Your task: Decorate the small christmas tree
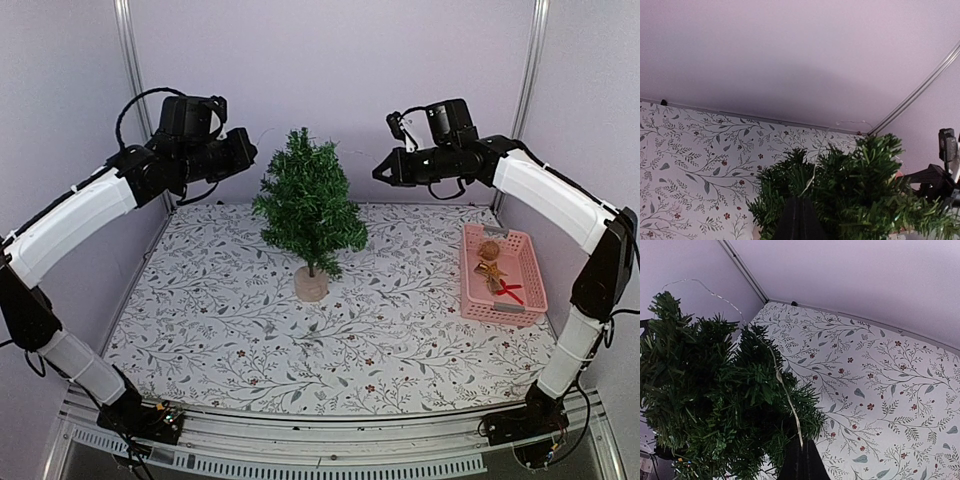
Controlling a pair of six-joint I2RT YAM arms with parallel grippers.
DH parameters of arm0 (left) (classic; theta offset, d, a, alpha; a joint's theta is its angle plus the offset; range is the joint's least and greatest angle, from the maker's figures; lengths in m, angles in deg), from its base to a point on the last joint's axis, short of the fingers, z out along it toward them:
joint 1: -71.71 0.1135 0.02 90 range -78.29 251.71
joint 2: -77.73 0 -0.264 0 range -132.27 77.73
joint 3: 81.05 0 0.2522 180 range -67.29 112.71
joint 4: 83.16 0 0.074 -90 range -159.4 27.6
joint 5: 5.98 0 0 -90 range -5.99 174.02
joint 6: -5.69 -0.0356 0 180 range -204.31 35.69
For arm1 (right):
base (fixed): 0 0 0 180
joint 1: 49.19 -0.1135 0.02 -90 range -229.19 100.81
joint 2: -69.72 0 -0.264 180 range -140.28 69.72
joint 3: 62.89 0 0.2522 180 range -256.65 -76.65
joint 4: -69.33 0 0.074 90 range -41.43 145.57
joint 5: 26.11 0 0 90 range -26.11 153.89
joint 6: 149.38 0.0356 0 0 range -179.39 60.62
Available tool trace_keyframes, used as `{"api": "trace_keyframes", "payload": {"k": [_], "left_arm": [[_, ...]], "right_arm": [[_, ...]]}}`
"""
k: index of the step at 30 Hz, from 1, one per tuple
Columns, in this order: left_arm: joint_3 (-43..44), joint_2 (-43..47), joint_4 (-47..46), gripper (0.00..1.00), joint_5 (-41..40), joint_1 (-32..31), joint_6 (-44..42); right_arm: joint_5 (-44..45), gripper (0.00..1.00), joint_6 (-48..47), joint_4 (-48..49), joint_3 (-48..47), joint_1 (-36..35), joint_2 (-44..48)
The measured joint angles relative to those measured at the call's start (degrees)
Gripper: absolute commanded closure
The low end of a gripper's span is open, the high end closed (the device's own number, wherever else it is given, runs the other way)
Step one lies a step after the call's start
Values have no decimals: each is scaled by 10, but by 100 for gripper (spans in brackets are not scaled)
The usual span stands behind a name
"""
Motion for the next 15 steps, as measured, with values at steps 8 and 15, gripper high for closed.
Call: {"api": "trace_keyframes", "payload": {"k": [8, 15], "left_arm": [[-41, 28, 56, 100, 48, -13, 17], [-56, 15, 52, 100, 87, -41, 18]], "right_arm": [[-35, 100, -10, -23, 3, 0, 0], [-67, 100, -12, -25, 10, 0, 0]]}}
